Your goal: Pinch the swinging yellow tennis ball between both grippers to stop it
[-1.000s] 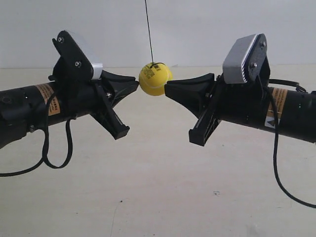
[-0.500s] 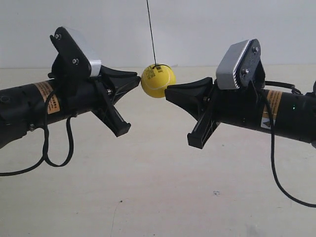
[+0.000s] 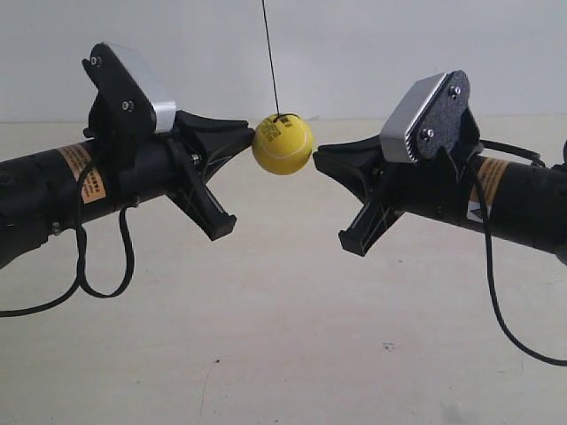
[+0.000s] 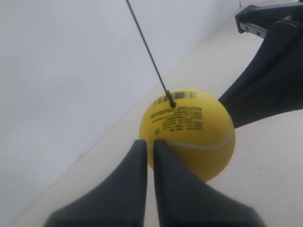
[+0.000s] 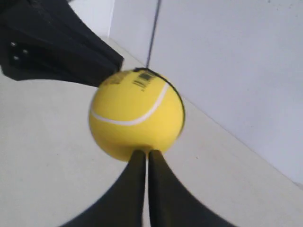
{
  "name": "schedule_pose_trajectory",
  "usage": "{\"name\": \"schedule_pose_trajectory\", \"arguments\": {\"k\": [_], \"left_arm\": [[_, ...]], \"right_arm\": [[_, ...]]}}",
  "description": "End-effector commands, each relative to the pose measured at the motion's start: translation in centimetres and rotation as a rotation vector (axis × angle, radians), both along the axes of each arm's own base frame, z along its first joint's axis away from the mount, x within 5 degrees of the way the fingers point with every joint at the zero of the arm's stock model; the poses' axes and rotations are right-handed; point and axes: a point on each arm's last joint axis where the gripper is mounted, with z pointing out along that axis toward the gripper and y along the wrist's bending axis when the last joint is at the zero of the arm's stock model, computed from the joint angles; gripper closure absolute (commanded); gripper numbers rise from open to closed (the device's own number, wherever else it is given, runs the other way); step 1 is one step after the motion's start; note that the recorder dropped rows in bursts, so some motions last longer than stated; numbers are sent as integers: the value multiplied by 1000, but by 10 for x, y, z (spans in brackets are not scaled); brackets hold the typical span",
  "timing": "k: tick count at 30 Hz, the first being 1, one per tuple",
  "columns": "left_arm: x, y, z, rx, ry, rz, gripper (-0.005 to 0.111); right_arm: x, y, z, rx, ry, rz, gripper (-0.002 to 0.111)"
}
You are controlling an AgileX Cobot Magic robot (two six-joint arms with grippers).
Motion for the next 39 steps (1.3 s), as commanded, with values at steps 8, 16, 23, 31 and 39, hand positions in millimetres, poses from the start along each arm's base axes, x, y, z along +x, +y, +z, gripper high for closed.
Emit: {"name": "schedule_pose_trajectory", "arguments": {"k": [8,16,23,31,39], "left_arm": [[4,-1,-14,-9,35,7,102],[5,-2,-19,-9,46,3,102],[5,-2,-19,-13,42,1,102],[5,-2,-19,-13,42,1,102],[11,7,-22,5,63,64,102]], "right_arm": [[2,0,4,37,8,-18,108],[-1,2,5,50,3,17,108],[-1,2,5,50,5,18,108],[-1,2,5,50,5,18,108],[4,-3,1,-5,11,-53,108]]}}
